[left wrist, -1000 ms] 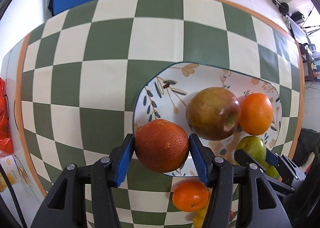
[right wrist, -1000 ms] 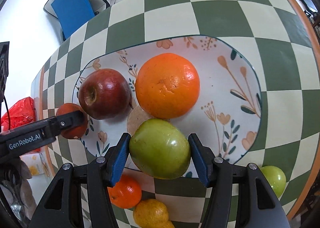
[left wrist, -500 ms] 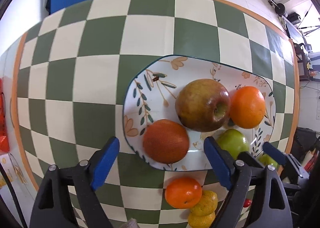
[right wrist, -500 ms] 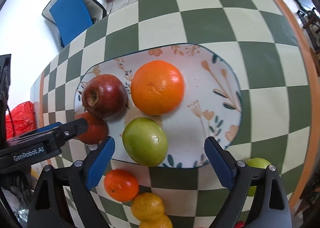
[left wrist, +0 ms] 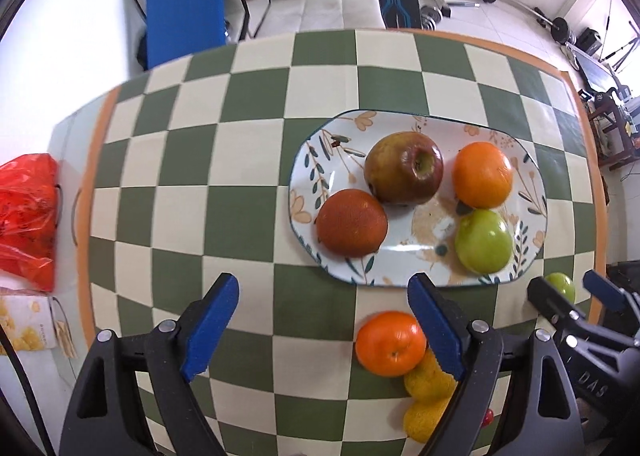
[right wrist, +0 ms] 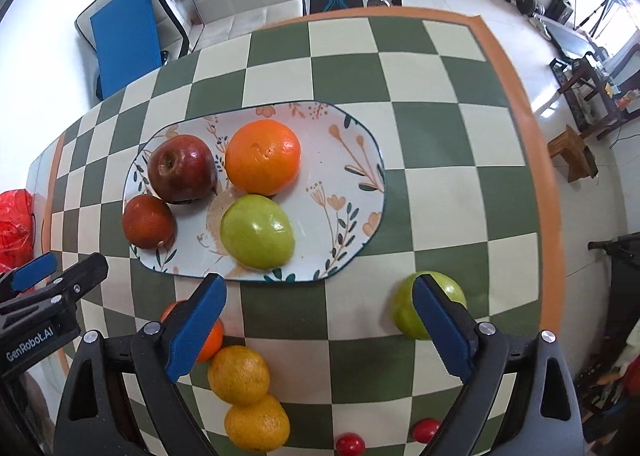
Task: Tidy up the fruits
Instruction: 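Open both tools and lift them away from the plate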
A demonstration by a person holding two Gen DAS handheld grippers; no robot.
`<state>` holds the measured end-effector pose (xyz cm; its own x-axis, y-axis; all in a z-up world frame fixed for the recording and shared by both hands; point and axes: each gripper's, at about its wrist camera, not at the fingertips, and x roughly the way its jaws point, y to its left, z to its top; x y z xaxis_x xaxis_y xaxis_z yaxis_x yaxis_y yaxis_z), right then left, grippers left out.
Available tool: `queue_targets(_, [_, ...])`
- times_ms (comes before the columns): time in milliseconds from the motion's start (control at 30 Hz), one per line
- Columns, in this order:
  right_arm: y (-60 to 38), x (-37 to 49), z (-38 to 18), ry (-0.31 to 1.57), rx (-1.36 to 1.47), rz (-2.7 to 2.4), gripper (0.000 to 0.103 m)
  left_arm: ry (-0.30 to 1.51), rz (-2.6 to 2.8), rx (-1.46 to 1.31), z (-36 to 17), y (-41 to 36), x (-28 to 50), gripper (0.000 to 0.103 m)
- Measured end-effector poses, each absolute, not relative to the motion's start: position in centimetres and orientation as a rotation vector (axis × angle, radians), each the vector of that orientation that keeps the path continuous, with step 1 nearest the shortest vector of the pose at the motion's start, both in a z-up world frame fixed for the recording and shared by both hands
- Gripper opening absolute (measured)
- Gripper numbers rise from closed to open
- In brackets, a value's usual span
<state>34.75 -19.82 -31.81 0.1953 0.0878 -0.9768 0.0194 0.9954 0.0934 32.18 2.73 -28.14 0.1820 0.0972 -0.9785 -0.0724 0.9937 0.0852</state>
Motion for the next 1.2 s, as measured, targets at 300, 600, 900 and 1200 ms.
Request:
queue_targets(300, [-19.7,31.0,-26.0,1.267,0.051,0.043,0.096,1.277,0.109,-0.002,-23.3,2.6,29.2,0.087])
queue_targets(600, [-19.9,27.0,-21.1,1.184,0.057,0.039,0.096,1.164,0.082,0.027,-18.3,1.8,24.9,0.087])
queue_targets(900, [-20.4,23.8,-17.3,1.13,0.093,0.049,0.096,1.112,0.045,0.002,-15.4,0.9,22.4,0.087])
queue_targets(1200, [-18.2,23.2,-27.6,1.412,0.21,0.152,0.096,1.221,0.143,0.074,-20.2,2.5,22.3,0.098])
